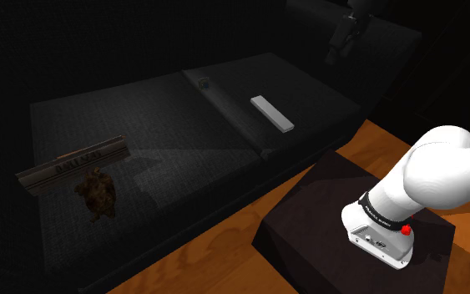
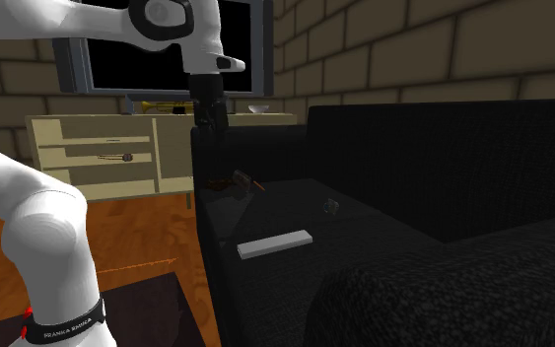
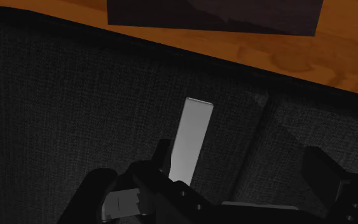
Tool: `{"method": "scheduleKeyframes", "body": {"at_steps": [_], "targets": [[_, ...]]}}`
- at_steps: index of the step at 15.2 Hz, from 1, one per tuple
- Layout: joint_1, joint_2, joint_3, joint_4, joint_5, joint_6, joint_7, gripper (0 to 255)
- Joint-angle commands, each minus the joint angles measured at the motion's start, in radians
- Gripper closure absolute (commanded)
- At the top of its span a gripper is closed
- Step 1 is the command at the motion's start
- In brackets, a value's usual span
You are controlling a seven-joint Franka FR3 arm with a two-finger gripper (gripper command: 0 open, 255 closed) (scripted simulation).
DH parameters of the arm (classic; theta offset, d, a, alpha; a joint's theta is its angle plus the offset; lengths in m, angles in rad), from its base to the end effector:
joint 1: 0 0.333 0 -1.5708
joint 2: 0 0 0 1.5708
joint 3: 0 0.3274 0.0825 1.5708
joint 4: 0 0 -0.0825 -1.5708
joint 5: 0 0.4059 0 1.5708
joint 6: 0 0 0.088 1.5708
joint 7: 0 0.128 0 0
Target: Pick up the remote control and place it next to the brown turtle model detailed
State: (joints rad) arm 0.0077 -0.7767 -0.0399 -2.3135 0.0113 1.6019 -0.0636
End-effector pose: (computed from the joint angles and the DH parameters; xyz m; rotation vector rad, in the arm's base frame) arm 0.3283 -0.0128 0.5984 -3.1027 -0.0651 -0.1029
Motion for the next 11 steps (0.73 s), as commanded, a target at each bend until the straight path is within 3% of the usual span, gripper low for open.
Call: {"method": "scheduleKeyframes", "body": {"at_steps": [1,11], "targets": [[0.0,0.0,0.0,0.0,0.0,0.0,0.0,0],[-0.011,0.211,-0.003,-0.142,-0.021,0.355,0.004,0]]}}
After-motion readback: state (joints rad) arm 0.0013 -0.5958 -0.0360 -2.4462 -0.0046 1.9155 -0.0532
